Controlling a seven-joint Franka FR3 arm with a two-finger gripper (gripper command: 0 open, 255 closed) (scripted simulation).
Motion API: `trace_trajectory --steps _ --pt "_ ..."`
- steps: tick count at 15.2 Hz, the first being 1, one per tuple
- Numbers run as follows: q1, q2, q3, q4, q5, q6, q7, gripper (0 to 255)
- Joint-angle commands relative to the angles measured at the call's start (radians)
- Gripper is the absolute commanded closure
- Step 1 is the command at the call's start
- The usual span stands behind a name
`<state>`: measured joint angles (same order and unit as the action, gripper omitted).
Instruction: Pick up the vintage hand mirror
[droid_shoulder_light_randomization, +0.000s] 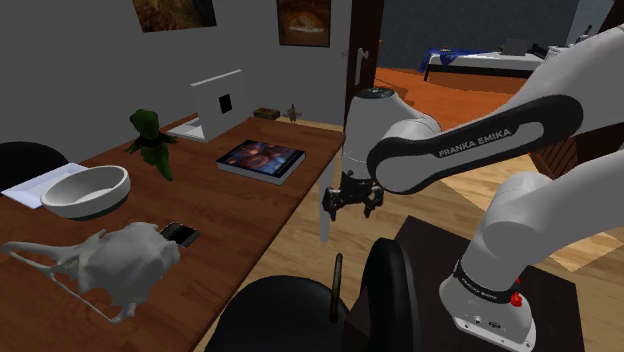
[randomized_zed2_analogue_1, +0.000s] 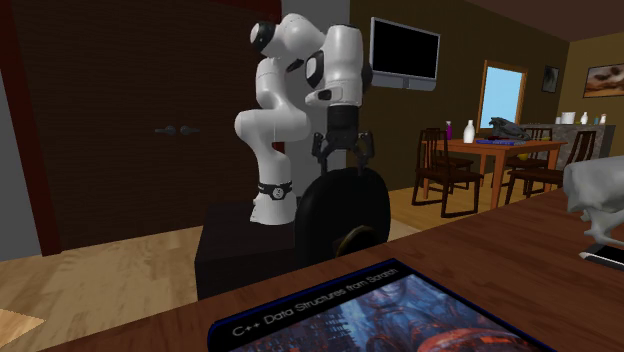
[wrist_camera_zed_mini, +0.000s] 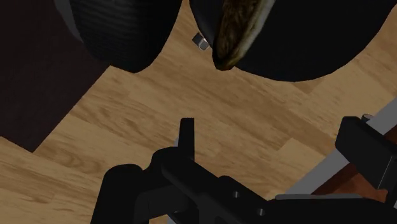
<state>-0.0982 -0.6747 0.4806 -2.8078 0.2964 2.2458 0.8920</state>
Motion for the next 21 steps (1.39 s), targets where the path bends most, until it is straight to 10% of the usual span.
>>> trace_trajectory --steps 1,8,15,18,20,21 --pt "-0.012 0.061 0.058 -0.012 0.021 0.059 0.085 0" --pt "-0.141 0.372 0.285 -0.006 -0.009 0.301 0.411 0" --pt "-0.301 0.603 0.415 0.006 -0.255 0.465 0.677 0" --pt "-0.359 0.711 0.418 0.012 -0.49 0.523 0.844 0" --pt "-0.345 0.711 0.405 0.012 -0.487 0.523 0.843 0" --pt "-0.345 0.711 0.405 0.011 -0.488 0.524 0.844 255"
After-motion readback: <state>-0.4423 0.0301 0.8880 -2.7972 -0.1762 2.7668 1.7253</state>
